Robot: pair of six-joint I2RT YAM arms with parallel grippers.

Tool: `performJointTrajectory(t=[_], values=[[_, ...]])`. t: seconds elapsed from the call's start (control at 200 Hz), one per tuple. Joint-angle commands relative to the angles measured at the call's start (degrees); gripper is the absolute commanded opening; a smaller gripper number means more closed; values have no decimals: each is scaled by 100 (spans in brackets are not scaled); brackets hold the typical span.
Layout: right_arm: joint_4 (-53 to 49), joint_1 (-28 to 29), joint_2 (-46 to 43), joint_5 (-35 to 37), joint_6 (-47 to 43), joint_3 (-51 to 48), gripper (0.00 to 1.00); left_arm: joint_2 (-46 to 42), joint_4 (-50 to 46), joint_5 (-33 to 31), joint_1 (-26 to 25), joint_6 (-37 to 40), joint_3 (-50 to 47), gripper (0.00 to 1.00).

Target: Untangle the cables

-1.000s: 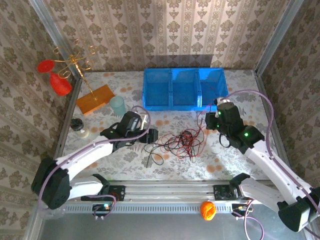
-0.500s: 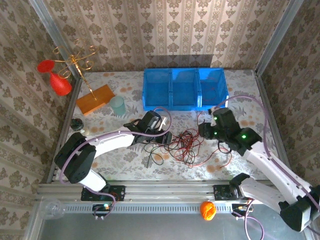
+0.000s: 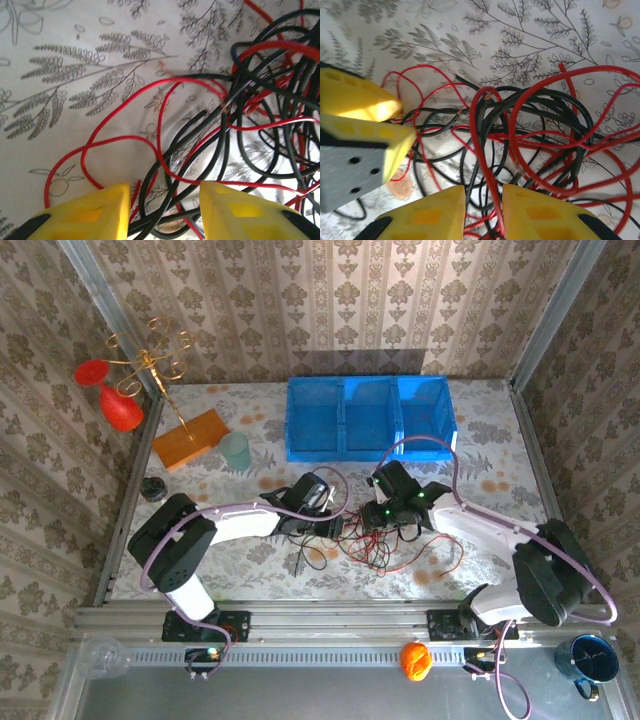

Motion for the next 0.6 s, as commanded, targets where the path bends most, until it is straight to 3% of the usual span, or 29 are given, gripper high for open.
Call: performJointTrajectory(t=[0.0,0.185,0.595], values=[[212,16,205,47,-155,110,24,4,142,-59,-24,-115,-84,42],[186,28,-1,221,-131,143,0,-90,39,-106,-19,-72,-101,41],[-559,577,-1715,903,-542,1493,0,-659,-219,-337,225,-7,-296,37]])
